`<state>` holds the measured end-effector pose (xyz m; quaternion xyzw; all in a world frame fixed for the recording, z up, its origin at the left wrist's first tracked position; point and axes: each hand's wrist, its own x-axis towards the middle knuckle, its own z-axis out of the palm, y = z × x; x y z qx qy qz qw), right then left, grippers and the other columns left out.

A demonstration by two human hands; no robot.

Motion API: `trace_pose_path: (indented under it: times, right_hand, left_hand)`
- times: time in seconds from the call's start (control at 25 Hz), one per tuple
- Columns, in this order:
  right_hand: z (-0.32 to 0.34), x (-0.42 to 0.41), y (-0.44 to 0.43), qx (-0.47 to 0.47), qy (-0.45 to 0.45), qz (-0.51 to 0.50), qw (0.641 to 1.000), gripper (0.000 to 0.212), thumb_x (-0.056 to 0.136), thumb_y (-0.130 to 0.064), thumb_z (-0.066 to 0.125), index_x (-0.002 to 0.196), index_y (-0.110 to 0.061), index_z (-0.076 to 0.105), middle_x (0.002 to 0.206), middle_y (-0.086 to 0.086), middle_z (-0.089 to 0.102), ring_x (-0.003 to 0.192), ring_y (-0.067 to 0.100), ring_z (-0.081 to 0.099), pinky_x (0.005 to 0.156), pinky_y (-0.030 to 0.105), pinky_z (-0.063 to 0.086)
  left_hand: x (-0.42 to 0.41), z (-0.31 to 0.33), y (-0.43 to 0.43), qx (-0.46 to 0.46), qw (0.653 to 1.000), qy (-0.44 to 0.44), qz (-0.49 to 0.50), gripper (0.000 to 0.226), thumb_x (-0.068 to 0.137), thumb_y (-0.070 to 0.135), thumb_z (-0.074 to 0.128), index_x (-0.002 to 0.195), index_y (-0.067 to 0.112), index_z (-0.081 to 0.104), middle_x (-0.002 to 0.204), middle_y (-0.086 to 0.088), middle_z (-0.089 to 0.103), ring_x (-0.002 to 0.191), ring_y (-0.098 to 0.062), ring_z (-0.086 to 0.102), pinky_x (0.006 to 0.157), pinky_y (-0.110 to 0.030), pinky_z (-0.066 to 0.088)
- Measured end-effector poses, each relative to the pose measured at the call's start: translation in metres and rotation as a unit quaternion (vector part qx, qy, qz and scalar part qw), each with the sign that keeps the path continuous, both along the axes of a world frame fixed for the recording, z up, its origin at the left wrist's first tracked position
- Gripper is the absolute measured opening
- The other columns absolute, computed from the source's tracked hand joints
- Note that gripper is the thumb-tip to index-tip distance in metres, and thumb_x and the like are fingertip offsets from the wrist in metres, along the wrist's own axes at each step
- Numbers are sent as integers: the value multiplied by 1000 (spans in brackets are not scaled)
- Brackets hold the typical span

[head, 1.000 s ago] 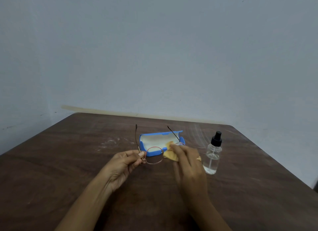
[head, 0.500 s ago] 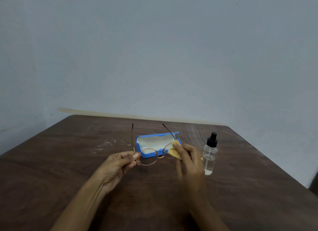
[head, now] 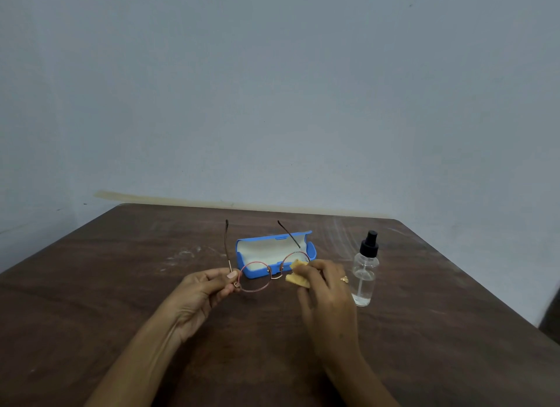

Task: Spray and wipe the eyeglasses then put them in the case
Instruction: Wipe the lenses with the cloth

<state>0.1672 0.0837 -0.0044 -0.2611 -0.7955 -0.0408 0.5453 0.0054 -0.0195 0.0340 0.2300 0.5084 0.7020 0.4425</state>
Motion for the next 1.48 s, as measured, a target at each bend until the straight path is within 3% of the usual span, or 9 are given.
trace_pose_path:
  times: [0.32,0.44,0.6,0.72,0.92,1.12,1.36,1.48]
  right_hand:
    - [4,0,0,-1,66,19,998,28,80,-12,50,108,-15,55,102,-4,51,90,12,53,76,21,45]
    - [3,-3,-1,23,34,18,999,28,80,-16,48,108,-16,55,103,-5,47,92,9,50,71,21,48]
    - [0,-5,-5,46,-19,9,999,28,77,-17,48,100,-15,62,95,1,63,90,9,49,58,23,52]
    - [0,-4,-7,43,-39,8,998,27,75,-16,49,99,-17,62,94,1,64,91,8,49,60,22,50]
    - [0,-2,-3,27,-33,-6,999,28,68,-9,66,95,-16,64,92,1,64,89,11,52,59,25,52]
    - [3,1,-1,9,5,1,1000,23,76,-18,49,97,-17,58,92,2,61,84,15,57,56,28,54]
    - [5,1,0,0,43,16,999,25,79,-19,47,103,-21,53,99,-8,47,87,11,52,59,25,50]
    - [3,-2,-2,26,15,19,999,23,79,-18,52,101,-18,57,97,-3,55,88,9,49,61,22,48]
  left_hand:
    - [2,-3,1,0,998,56,0,9,79,-3,57,82,-2,65,46,-1,62,35,-2,52,39,-7,46]
    - [5,-2,1,0,998,56,5,11,80,-4,55,77,-1,66,44,-2,62,34,-2,52,38,-6,45]
    - [3,-2,1,-2,999,46,8,9,80,-3,56,81,-4,65,44,-2,63,33,-2,52,38,-6,45]
    - [1,0,0,3,999,28,15,10,81,-4,54,81,-4,64,43,-4,63,33,-2,52,37,-6,45]
    - [-1,0,-1,0,1000,28,14,11,81,-4,54,80,-4,64,44,-5,63,33,-3,52,36,-6,44]
    - [1,-2,0,0,997,71,16,10,80,-4,56,80,-3,66,44,-2,62,33,-3,50,37,-7,44]
    - [4,-4,1,-2,993,116,9,11,80,-4,56,78,-2,67,43,0,60,34,-2,48,37,-8,41]
    - [4,-3,0,-2,994,105,10,13,80,-4,56,75,0,67,43,0,61,34,-2,49,38,-7,42]
